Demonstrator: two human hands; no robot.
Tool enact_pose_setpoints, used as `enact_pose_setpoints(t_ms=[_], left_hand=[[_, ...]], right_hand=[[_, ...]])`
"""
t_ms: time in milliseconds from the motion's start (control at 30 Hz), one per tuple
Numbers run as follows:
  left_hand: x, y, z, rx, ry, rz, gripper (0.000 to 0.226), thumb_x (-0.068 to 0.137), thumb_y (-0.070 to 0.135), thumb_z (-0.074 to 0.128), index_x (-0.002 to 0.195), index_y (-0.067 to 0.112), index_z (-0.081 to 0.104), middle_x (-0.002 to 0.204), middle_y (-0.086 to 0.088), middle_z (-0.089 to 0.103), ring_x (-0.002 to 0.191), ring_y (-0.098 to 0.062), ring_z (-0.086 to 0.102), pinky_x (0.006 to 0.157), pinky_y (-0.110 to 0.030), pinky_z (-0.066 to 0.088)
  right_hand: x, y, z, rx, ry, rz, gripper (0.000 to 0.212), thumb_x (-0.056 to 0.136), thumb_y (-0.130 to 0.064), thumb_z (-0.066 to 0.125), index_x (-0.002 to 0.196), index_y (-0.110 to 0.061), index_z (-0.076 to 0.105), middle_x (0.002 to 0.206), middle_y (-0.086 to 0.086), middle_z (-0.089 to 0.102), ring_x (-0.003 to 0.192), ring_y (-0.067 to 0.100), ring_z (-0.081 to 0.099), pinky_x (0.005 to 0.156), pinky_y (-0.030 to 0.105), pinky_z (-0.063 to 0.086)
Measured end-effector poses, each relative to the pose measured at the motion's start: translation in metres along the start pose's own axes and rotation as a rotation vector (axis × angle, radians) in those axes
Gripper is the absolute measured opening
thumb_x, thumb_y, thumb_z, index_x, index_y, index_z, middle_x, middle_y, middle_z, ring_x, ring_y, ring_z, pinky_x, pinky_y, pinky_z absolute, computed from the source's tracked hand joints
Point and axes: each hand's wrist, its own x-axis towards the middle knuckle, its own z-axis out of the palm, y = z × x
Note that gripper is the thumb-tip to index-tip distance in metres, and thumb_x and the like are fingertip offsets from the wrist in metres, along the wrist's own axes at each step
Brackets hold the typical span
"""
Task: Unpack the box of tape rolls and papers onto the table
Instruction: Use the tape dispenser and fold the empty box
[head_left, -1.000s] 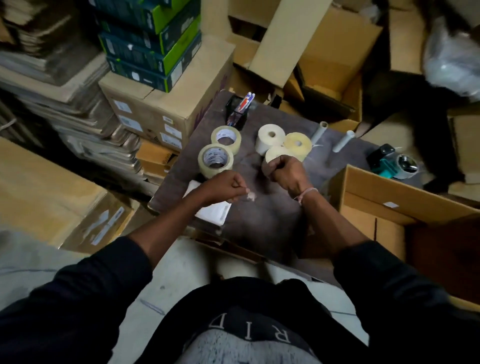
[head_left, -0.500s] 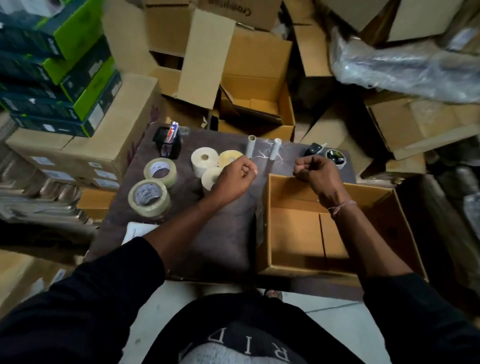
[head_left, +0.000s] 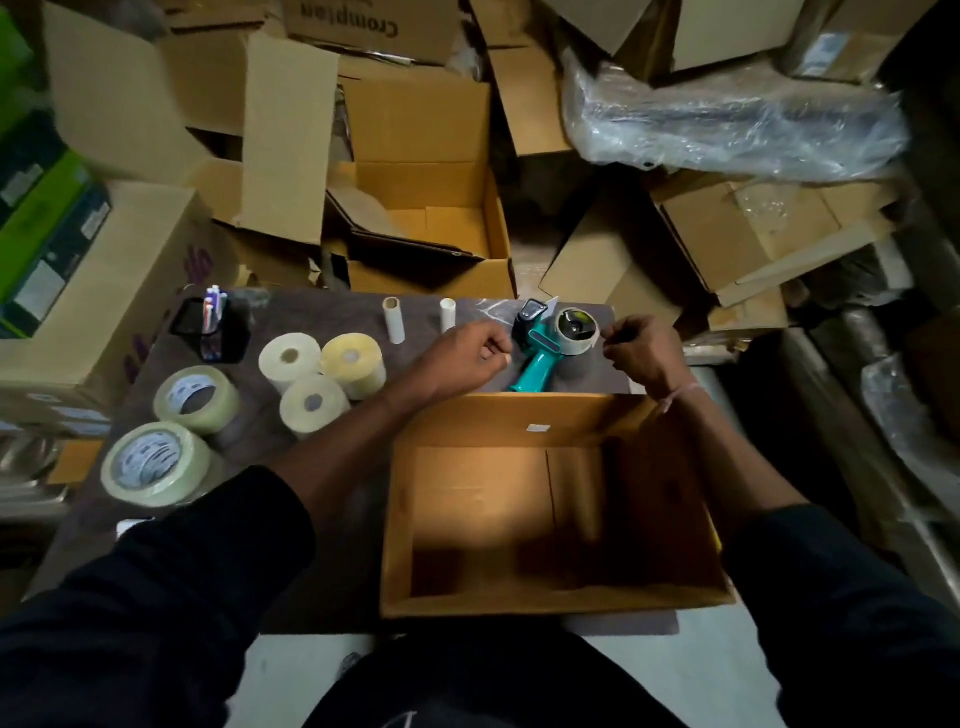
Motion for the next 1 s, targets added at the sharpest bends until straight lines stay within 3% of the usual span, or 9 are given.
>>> enact_pose_setpoints(t_ms=[67, 167, 267, 367, 500, 567, 700, 800, 1000], left_hand=[[0.017, 0.004, 0.009, -0.011, -0.074, -0.070, 0.012, 0.096, 0.019, 0.063, 0.108, 0.017, 0.065, 0.091, 0.009, 0.061, 0.083, -0.005, 0.058, 0.073, -0.021, 0.047], [0.044, 0.004, 0.021, 0.029, -0.166, -0.154, 0.014, 0.094, 0.016, 0.065, 0.107, 0.011, 0.067, 0.091, 0.001, 0.066, 0.080, -0.011, 0.058, 0.068, -0.024, 0.045], [0.069, 0.001, 0.034, 0.101, -0.253, -0.227, 0.021, 0.094, 0.015, 0.063, 0.104, -0.001, 0.068, 0.090, -0.015, 0.067, 0.080, -0.021, 0.056, 0.071, -0.031, 0.042], [0.095, -0.007, 0.048, 0.194, -0.325, -0.307, 0.024, 0.094, 0.024, 0.065, 0.104, 0.002, 0.068, 0.101, -0.018, 0.071, 0.089, -0.029, 0.065, 0.075, -0.034, 0.045], [0.131, -0.020, 0.075, 0.389, -0.436, -0.350, 0.041, 0.096, 0.040, 0.062, 0.119, 0.006, 0.064, 0.115, -0.010, 0.068, 0.094, -0.024, 0.062, 0.076, -0.035, 0.045], [0.146, -0.026, 0.091, 0.428, -0.478, -0.372, 0.053, 0.097, 0.047, 0.057, 0.131, 0.007, 0.060, 0.127, -0.011, 0.065, 0.103, -0.025, 0.062, 0.079, -0.032, 0.043], [0.162, -0.032, 0.123, 0.435, -0.500, -0.484, 0.069, 0.097, 0.055, 0.054, 0.144, 0.006, 0.047, 0.144, -0.015, 0.054, 0.124, -0.032, 0.058, 0.098, -0.036, 0.045], [0.163, -0.033, 0.141, 0.388, -0.425, -0.575, 0.090, 0.095, 0.047, 0.062, 0.152, -0.008, 0.021, 0.153, -0.023, 0.040, 0.133, -0.035, 0.051, 0.102, -0.037, 0.044], [0.160, -0.035, 0.134, 0.388, -0.343, -0.597, 0.118, 0.089, 0.035, 0.074, 0.148, -0.017, -0.014, 0.146, -0.027, 0.049, 0.131, -0.036, 0.053, 0.105, -0.036, 0.040]], right_hand=[[0.024, 0.003, -0.006, -0.067, -0.080, 0.019, 0.023, 0.083, 0.003, 0.072, 0.105, 0.000, 0.073, 0.097, 0.017, 0.074, 0.082, 0.029, 0.067, 0.086, 0.047, 0.060], [0.058, 0.006, -0.005, -0.167, -0.217, 0.025, 0.024, 0.083, -0.002, 0.075, 0.107, -0.002, 0.072, 0.103, 0.020, 0.073, 0.094, 0.036, 0.072, 0.088, 0.050, 0.060], [0.091, 0.008, 0.003, -0.269, -0.306, 0.021, 0.033, 0.081, -0.008, 0.080, 0.112, -0.005, 0.069, 0.108, 0.016, 0.070, 0.094, 0.031, 0.070, 0.087, 0.042, 0.061], [0.120, 0.012, 0.014, -0.429, -0.301, -0.064, 0.044, 0.081, -0.019, 0.081, 0.120, -0.005, 0.067, 0.115, 0.014, 0.067, 0.092, 0.023, 0.062, 0.081, 0.033, 0.054], [0.150, 0.021, 0.032, -0.565, -0.316, -0.141, 0.086, 0.076, -0.033, 0.084, 0.148, -0.013, 0.043, 0.141, 0.019, 0.046, 0.127, 0.035, 0.050, 0.110, 0.038, 0.043], [0.163, 0.030, 0.042, -0.590, -0.328, -0.173, 0.094, 0.073, -0.037, 0.086, 0.151, -0.020, 0.037, 0.144, 0.020, 0.042, 0.133, 0.037, 0.044, 0.113, 0.040, 0.037], [0.173, 0.040, 0.059, -0.544, -0.340, -0.205, 0.091, 0.074, -0.037, 0.086, 0.150, -0.022, 0.038, 0.144, 0.018, 0.042, 0.131, 0.034, 0.047, 0.110, 0.034, 0.038], [0.179, 0.046, 0.069, -0.500, -0.295, -0.215, 0.085, 0.074, -0.035, 0.086, 0.146, -0.023, 0.043, 0.143, 0.016, 0.044, 0.127, 0.033, 0.052, 0.107, 0.036, 0.044], [0.176, 0.047, 0.073, -0.477, -0.364, -0.149, 0.086, 0.063, -0.037, 0.092, 0.136, -0.022, 0.049, 0.138, 0.012, 0.041, 0.121, 0.028, 0.052, 0.109, 0.035, 0.043]])
